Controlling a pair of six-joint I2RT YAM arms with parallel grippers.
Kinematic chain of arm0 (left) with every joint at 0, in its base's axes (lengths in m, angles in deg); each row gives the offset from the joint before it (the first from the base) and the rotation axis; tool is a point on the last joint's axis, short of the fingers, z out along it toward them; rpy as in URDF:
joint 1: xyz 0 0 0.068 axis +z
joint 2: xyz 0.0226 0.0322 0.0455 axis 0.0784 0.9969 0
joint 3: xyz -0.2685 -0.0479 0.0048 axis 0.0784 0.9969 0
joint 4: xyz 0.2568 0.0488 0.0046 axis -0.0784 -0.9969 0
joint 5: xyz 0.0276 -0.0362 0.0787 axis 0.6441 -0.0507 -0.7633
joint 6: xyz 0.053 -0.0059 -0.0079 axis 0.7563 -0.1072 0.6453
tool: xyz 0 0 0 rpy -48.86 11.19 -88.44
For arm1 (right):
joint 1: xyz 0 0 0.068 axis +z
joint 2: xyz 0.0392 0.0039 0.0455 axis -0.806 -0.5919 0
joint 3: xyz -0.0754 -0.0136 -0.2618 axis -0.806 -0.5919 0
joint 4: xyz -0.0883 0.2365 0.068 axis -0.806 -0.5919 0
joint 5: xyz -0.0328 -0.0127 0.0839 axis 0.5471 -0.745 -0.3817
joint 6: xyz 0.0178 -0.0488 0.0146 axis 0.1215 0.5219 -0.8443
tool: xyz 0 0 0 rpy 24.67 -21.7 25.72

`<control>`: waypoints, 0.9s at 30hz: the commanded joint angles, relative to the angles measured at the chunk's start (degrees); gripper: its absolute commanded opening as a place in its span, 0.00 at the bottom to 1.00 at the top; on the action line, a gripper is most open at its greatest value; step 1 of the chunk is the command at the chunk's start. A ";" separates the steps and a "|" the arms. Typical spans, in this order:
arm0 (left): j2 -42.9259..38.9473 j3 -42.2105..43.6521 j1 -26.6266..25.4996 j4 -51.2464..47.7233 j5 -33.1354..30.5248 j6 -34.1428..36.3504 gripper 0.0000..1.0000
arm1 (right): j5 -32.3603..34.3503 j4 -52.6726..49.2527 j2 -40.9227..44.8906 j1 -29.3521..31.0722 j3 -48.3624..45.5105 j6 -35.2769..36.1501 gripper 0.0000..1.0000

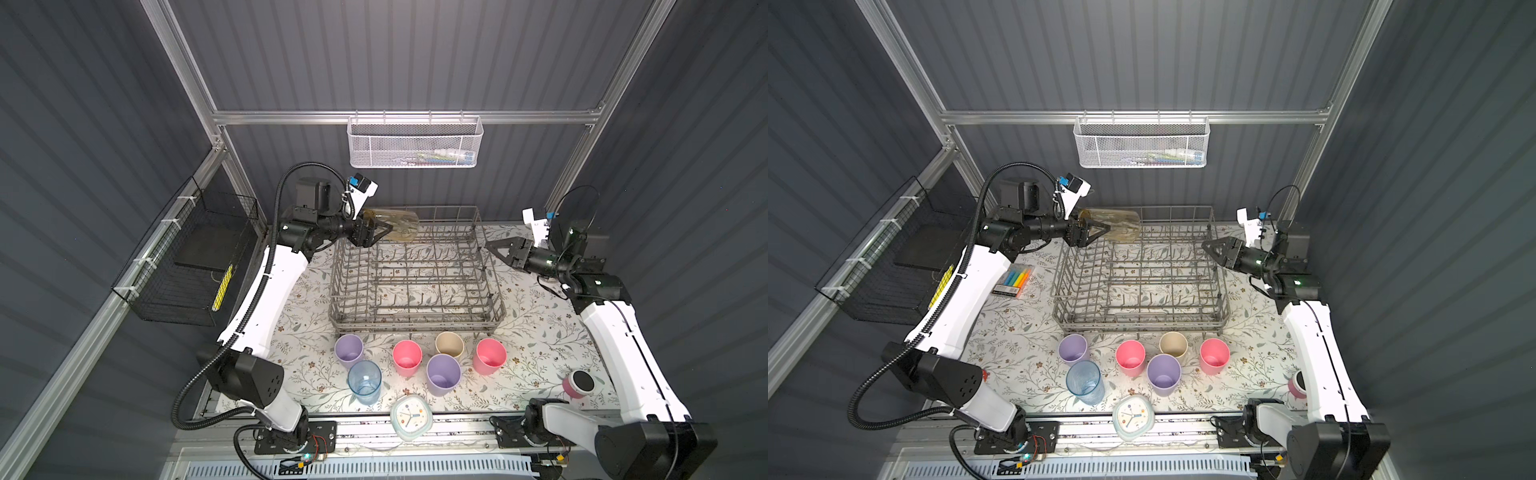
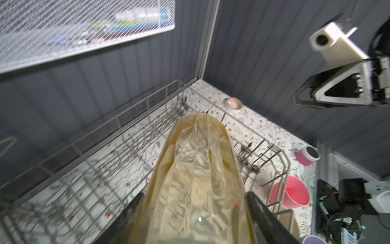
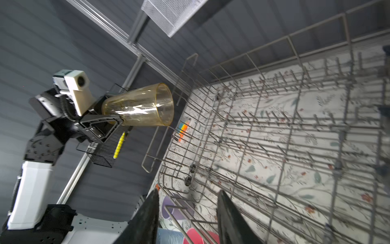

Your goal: Load the cups into the dish rack

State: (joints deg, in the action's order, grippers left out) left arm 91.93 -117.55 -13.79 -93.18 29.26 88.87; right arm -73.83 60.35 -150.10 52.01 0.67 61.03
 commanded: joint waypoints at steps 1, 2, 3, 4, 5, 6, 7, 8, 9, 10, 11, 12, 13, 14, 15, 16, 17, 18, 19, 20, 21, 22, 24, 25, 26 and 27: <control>0.99 -2.85 0.14 -9.72 -7.99 2.92 0.54 | 2.76 -5.06 -1.08 -0.40 -0.89 4.62 0.46; 1.07 -3.28 0.18 -10.71 -9.03 2.87 0.54 | 3.11 -5.45 -1.30 -0.42 -0.88 4.99 0.46; 1.28 -3.77 0.11 -11.95 -10.21 2.87 0.54 | 3.43 -5.89 -1.48 -0.41 -0.95 5.38 0.46; 1.54 -4.26 -0.01 -13.29 -11.59 3.07 0.54 | 3.79 -6.12 -1.64 -0.40 -1.05 5.80 0.46; 1.72 -4.69 -0.13 -14.50 -12.66 3.29 0.54 | 4.09 -6.24 -1.79 -0.40 -1.22 6.03 0.46; 1.93 -4.89 -0.24 -15.55 -15.27 3.47 0.54 | 4.36 -6.44 -1.91 -0.44 -1.50 6.29 0.46; 2.19 -5.03 -0.34 -16.34 -16.46 3.48 0.54 | 4.64 -6.43 -1.93 -0.50 -1.71 6.45 0.46; 2.38 -5.16 -0.48 -16.89 -17.59 3.48 0.54 | 4.79 -6.39 -2.12 -0.50 -1.97 6.58 0.46; 2.76 -5.22 -0.73 -17.47 -18.50 3.48 0.54 | 4.93 -6.43 -2.40 -0.48 -2.12 6.79 0.46; 3.11 -5.29 -0.99 -17.52 -19.43 3.33 0.54 | 5.06 -6.48 -2.59 -0.59 -2.28 6.73 0.46; 3.45 -5.30 -1.34 -17.52 -20.29 3.30 0.53 | 5.15 -6.48 -2.93 -0.59 -2.40 6.82 0.46; 3.85 -5.38 -1.88 -18.26 -21.25 3.30 0.53 | 5.17 -6.57 -3.22 -0.59 -2.39 6.85 0.46; 4.35 -5.47 -2.46 -19.08 -22.19 3.26 0.53 | 5.02 -6.64 -3.41 -0.59 -2.37 6.93 0.45; 4.83 -5.62 -3.07 -19.18 -23.17 3.26 0.53 | 5.13 -6.72 -3.65 -0.54 -2.41 7.00 0.45; 5.38 -5.94 -3.68 -19.49 -24.05 3.30 0.53 | 5.18 -6.81 -3.73 -0.58 -2.41 7.03 0.45; 6.05 -6.40 -4.14 -19.91 -24.93 3.30 0.53 | 5.31 -6.82 -3.78 -0.58 -2.45 7.05 0.45; 6.58 -6.80 -4.49 -20.30 -25.83 3.30 0.53 | 5.48 -6.90 -3.83 -0.57 -2.50 7.09 0.45; 7.30 -7.28 -4.85 -20.73 -27.07 3.22 0.53 | 5.70 -6.92 -3.86 -0.53 -2.70 7.11 0.45; 8.01 -7.88 -5.20 -21.36 -28.50 3.27 0.53 | 5.91 -7.14 -3.82 -0.59 -2.84 7.28 0.45; 8.63 -8.37 -5.37 -21.99 -29.71 3.23 0.53 | 6.09 -7.29 -3.78 -0.53 -2.87 7.42 0.45; 9.46 -8.99 -5.68 -22.82 -31.17 3.08 0.52 | 6.34 -7.49 -3.74 -0.51 -3.09 7.62 0.45; 10.23 -9.69 -5.95 -23.70 -32.34 2.95 0.52 | 6.58 -7.64 -3.91 -0.57 -3.20 7.80 0.45; 11.51 -10.60 -6.45 -25.00 -34.13 2.88 0.52 | 6.96 -7.83 -3.97 -0.55 -3.49 7.99 0.45; 11.80 -10.83 -6.54 -25.37 -34.43 2.86 0.51 | 7.01 -7.89 -4.06 -0.58 -3.56 8.08 0.45; 12.06 -10.82 -6.67 -25.43 -34.45 2.78 0.52 | 6.98 -7.89 -4.27 -0.58 -3.57 8.21 0.45; 12.10 -10.79 -6.68 -25.50 -34.45 2.70 0.52 | 6.94 -7.89 -4.38 -0.58 -3.64 8.17 0.45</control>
State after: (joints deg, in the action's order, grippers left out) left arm 104.12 -125.90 -20.23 -116.04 -2.58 91.15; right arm -67.43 53.48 -154.05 51.60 -2.32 67.91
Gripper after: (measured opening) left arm 0.715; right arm 0.452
